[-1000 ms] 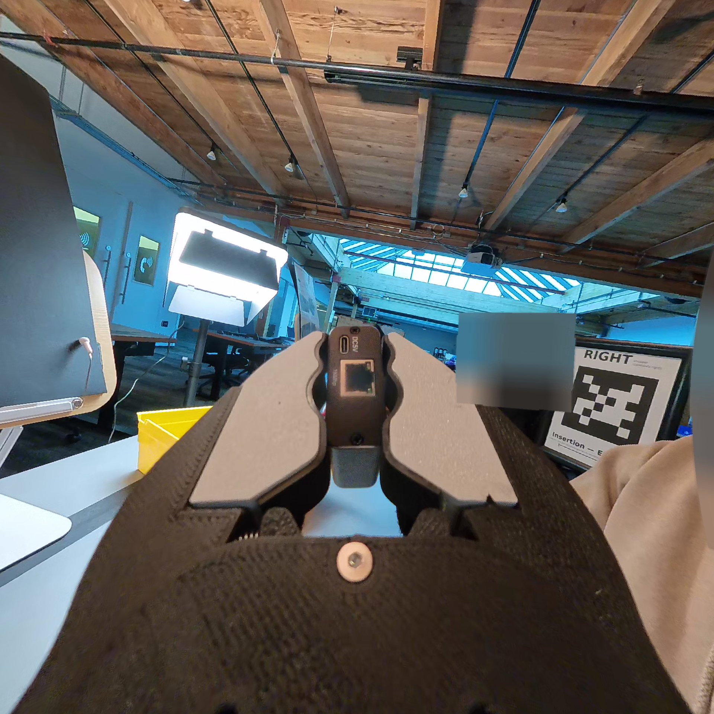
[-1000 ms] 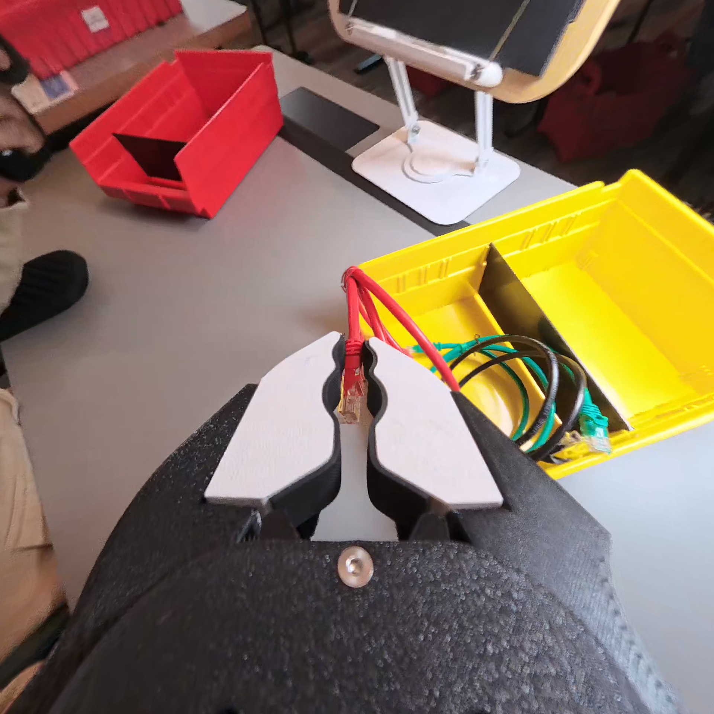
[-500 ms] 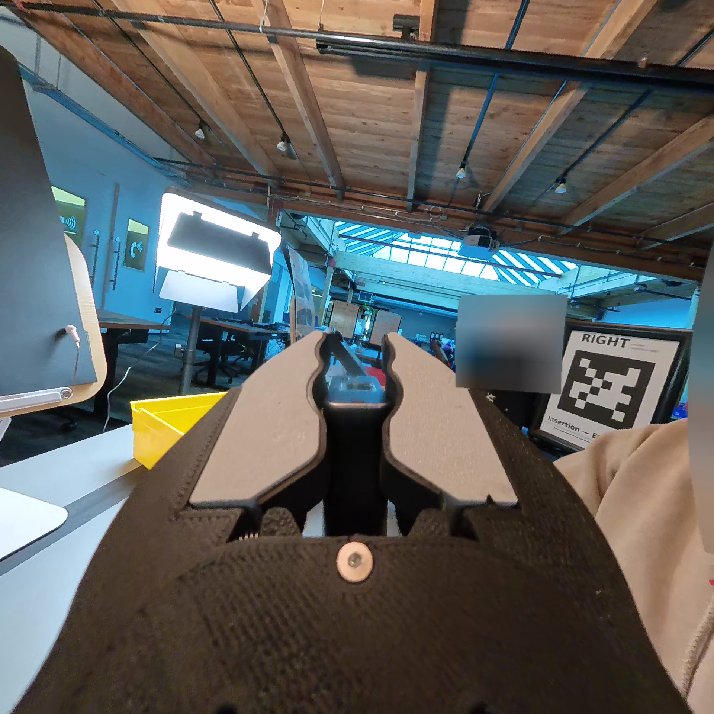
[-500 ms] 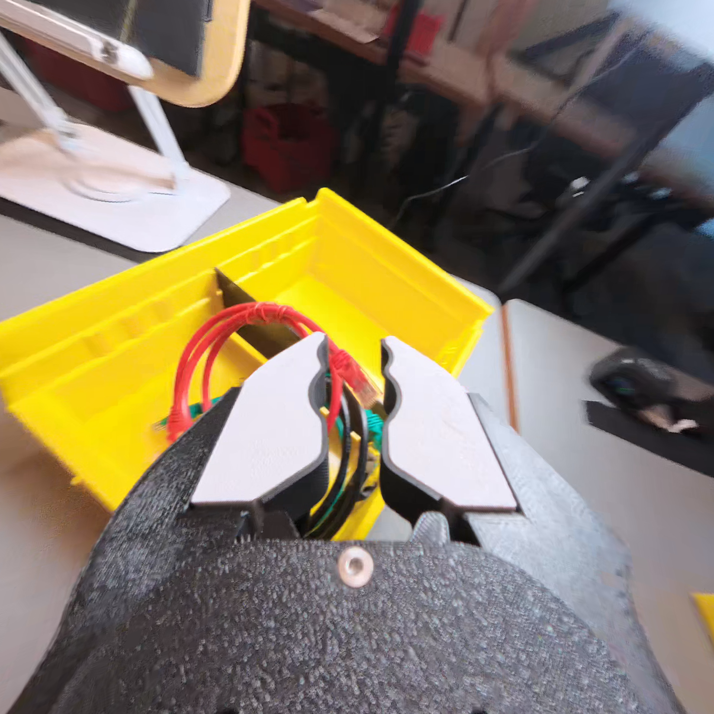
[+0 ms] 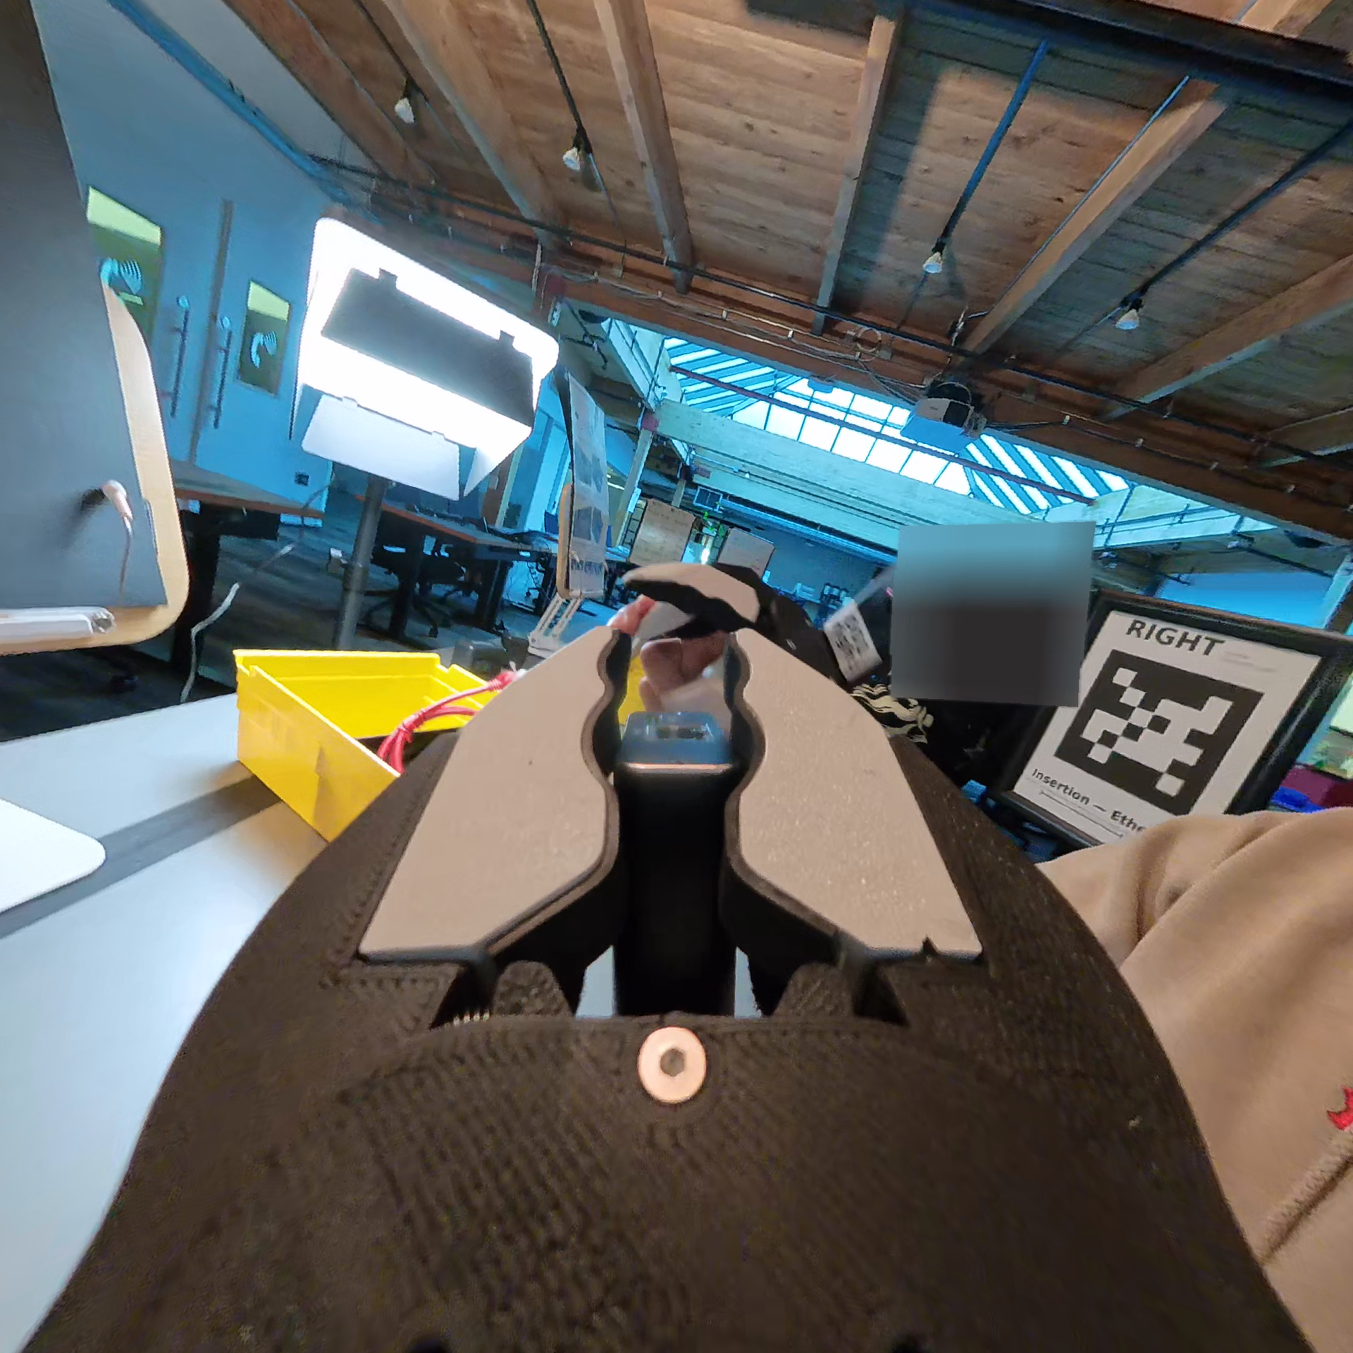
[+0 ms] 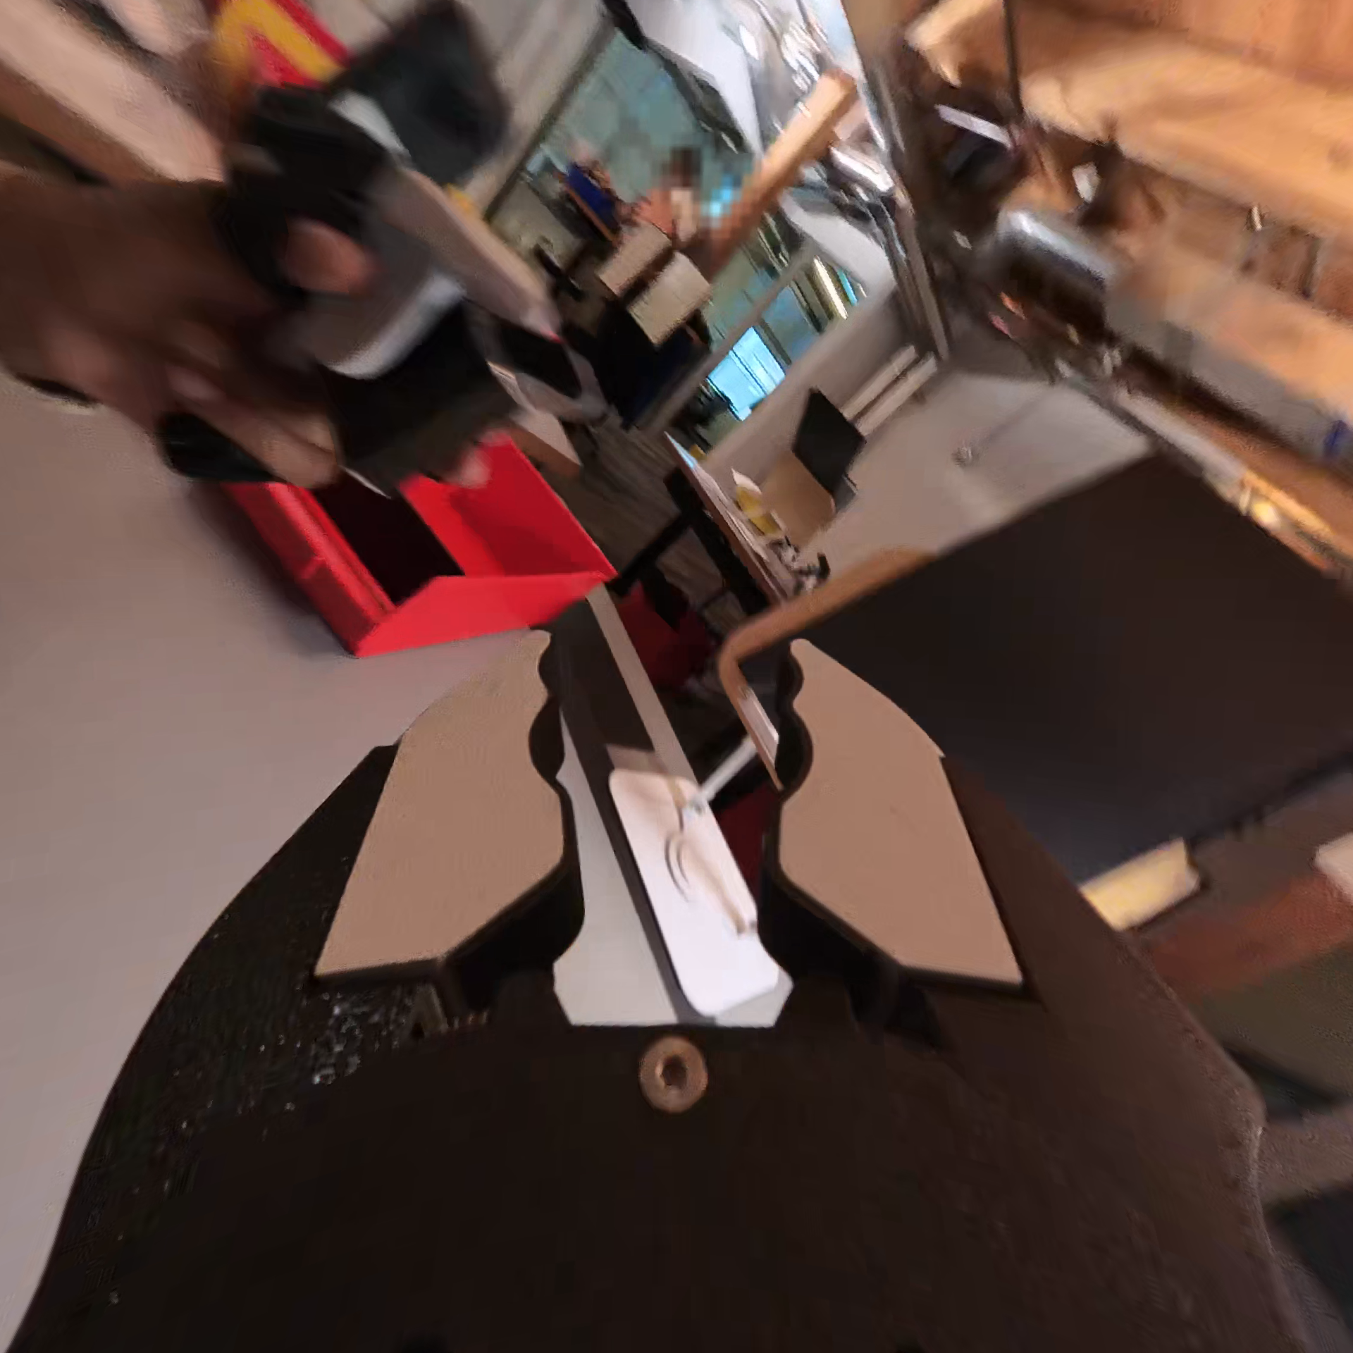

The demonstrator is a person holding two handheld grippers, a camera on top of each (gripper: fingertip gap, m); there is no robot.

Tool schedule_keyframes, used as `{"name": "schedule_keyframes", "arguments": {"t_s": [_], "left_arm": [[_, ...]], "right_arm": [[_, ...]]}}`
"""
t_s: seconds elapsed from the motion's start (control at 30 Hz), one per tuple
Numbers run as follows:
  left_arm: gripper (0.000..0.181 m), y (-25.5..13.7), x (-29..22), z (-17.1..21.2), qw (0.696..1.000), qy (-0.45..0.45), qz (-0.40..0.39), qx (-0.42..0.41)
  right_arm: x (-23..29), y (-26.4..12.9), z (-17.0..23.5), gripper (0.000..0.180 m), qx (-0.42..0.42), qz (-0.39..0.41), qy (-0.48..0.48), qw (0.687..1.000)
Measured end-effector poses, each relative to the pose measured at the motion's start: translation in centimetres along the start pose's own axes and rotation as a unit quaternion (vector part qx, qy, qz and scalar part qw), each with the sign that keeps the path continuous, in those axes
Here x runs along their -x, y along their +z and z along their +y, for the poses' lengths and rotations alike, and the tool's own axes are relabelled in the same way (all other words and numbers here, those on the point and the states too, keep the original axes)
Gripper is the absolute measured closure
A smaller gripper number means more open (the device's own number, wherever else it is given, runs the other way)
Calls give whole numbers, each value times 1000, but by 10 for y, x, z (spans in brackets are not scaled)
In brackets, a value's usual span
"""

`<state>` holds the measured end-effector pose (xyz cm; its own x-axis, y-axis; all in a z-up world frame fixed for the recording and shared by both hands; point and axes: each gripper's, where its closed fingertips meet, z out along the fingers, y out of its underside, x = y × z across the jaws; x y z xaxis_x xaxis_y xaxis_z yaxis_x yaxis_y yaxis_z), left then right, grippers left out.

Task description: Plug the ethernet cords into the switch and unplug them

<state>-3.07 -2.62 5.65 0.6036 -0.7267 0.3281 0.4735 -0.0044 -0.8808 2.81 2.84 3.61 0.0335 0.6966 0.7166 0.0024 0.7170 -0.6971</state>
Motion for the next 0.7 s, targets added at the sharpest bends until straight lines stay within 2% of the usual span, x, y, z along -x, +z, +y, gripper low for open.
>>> {"name": "schedule_keyframes", "arguments": {"t_s": [0.07,0.13,0.23,0.43,0.53,0.7], "left_arm": [[155,4,1,8,1000,-29,3,10],[155,8,0,16,998,-64,14,18],[155,16,-4,30,992,-115,37,30],[155,23,-9,47,976,-197,74,48],[156,24,-13,48,981,-171,72,60],[133,8,0,13,999,-38,-5,26]], "right_arm": [[45,23,-15,118,-10,-30,-67,997],[70,36,-23,109,-23,-34,-83,996],[81,43,-28,105,-45,-26,-68,996],[88,40,-23,113,-42,-41,-80,995],[88,36,-24,113,-43,-53,-84,994],[53,19,-19,113,-35,-54,-32,997]]}}
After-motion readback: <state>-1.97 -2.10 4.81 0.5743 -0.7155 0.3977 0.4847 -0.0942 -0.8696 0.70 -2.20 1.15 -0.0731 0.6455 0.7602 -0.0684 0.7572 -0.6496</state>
